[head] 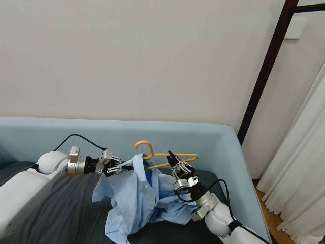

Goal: Pick up the clothes from the sofa and hang them on the clothes hanger.

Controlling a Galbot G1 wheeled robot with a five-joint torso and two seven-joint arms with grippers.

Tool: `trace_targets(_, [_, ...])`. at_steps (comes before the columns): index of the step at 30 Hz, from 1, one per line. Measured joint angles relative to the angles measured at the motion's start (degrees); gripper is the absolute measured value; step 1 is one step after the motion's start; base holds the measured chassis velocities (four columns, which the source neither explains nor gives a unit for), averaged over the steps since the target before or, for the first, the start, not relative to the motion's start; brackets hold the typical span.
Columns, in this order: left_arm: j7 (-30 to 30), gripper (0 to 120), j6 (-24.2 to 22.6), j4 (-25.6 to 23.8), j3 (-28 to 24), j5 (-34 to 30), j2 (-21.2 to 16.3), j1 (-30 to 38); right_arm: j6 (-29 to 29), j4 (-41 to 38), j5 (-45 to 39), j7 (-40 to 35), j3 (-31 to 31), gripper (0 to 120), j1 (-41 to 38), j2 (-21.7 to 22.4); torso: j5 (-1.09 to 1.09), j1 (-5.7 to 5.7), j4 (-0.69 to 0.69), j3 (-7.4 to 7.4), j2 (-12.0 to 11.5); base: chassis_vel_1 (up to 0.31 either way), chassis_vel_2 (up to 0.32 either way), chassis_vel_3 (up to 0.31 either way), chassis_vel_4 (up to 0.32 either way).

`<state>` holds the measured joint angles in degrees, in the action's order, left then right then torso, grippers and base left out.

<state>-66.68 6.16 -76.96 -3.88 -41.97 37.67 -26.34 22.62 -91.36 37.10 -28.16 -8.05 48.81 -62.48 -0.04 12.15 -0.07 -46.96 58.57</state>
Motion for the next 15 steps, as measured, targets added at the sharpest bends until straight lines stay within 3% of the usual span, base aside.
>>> trace_targets(7, [1.03, 2, 0.05, 0.62, 1.55, -0.05, 0.05, -1.35, 6.9, -2.21, -15.14, 7.02, -1.8, 53, 2.13, 1.54, -0.01, 0.0, 0.0, 0.0, 0.0, 0.0, 0.0, 0.0, 0.0])
trace_targets(9, [1.32, 2, 0.09, 1.28, 2.0, 0.11, 0.07, -1.47, 9.04, -2.27, -20.83, 12.32, -2.26, 63, 3.4, 2.39, 0.0, 0.0, 0.0, 0.0, 0.0, 0.0, 0.0, 0.0, 0.0])
trace_targets(15, [0.76, 2, 0.11, 2.35, 2.17, 0.31, 0.1, -0.85, 7.16, 0.92, -30.53, 18.94, -3.65, 85, 4.76, 3.51, 0.0, 0.0, -0.01, 0.0, 0.0, 0.0, 0.0, 0.0, 0.0])
